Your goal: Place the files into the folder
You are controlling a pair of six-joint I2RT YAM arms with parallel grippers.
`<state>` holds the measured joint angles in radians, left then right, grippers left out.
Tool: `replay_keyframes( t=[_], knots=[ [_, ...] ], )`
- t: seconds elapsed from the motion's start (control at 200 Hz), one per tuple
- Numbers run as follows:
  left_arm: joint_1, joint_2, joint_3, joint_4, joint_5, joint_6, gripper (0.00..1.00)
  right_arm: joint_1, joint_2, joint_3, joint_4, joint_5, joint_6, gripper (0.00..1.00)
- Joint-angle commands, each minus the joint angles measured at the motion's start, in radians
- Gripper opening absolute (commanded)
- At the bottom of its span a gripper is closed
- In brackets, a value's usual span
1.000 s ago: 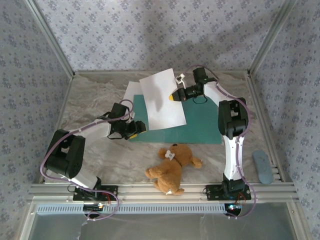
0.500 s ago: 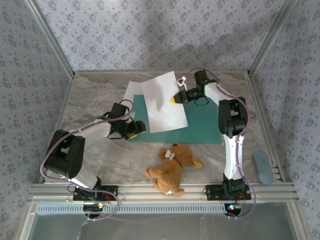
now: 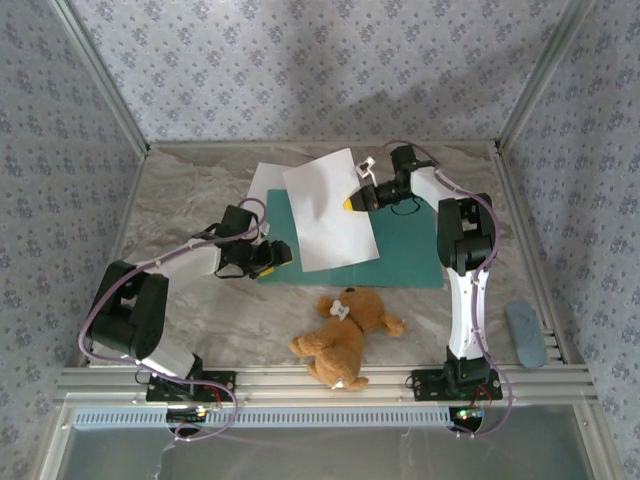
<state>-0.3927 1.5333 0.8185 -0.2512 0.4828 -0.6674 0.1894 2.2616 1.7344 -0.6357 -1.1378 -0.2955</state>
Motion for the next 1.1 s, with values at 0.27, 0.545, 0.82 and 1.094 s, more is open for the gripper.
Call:
replay_keyframes(
  t=[0.27, 0.545, 0.82, 1.094],
  knots=[
    [0.007, -0.037, -0.001, -0.003, 0.020, -0.008, 0.67, 0.028, -0.043, -0.153, 0.268, 0.017, 0.242, 0.00],
    [0.007, -0.041, -0.014, 0.006, 0.018, -0.009, 0.67, 0.043, -0.046, -0.198, 0.387, 0.083, 0.350, 0.00],
    [0.008, -0.036, -0.022, 0.020, 0.017, -0.014, 0.67, 0.057, -0.047, -0.235, 0.492, 0.090, 0.445, 0.00],
    [0.008, -0.036, -0.028, 0.027, 0.015, -0.017, 0.67, 0.076, -0.054, -0.283, 0.586, 0.086, 0.526, 0.00]
  ],
)
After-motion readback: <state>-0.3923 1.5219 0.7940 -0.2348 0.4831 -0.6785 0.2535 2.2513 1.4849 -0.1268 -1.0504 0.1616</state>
